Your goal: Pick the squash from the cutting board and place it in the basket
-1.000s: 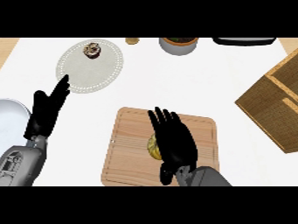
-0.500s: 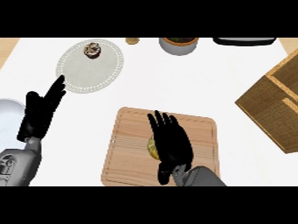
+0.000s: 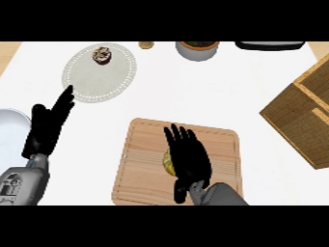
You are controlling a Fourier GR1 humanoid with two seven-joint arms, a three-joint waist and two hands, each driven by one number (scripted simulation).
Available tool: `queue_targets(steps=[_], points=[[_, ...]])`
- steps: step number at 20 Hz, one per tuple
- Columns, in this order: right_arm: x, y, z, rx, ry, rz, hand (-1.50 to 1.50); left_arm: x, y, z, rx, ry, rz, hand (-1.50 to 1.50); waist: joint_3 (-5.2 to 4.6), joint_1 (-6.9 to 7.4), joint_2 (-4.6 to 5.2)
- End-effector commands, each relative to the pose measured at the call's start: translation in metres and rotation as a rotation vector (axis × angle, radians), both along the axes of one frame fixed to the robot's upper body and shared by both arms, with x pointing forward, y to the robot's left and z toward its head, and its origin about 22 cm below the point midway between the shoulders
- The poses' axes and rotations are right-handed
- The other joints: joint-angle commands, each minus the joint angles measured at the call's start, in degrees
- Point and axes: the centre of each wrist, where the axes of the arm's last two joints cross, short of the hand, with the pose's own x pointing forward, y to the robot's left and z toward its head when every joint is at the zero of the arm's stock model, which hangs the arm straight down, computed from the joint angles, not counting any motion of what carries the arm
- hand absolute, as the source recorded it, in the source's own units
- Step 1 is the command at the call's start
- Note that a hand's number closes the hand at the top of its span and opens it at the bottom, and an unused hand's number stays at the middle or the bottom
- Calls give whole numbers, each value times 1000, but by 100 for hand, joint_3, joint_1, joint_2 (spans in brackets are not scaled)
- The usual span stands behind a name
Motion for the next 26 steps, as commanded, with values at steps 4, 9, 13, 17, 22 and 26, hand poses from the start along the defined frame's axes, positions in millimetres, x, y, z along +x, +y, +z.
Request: queue_targets(steps=[4, 9, 13, 17, 22, 26], points=[[7, -7, -30, 0, -7, -10, -150, 2, 15, 6, 7, -4, -8, 0, -1, 2, 2], [-7, 1, -20, -98, -44, 99, 150, 6, 1, -11, -2, -4, 13, 0, -2, -19, 0], [-6, 12, -40, -124, -95, 147, 150, -6, -2, 8, 17, -8, -4, 0, 1, 30, -3], [18, -7, -44, -174, -146, 176, 150, 18, -2, 9, -9, 6, 5, 0, -1, -5, 6], [-41, -79, -52, -192, -121, 418, 150, -8, 8, 6, -2, -4, 13, 0, 1, -47, -29], [-70, -109, -36, -205, -200, 495, 150, 6, 16, 20, 11, -8, 17, 0, -1, -82, -22]])
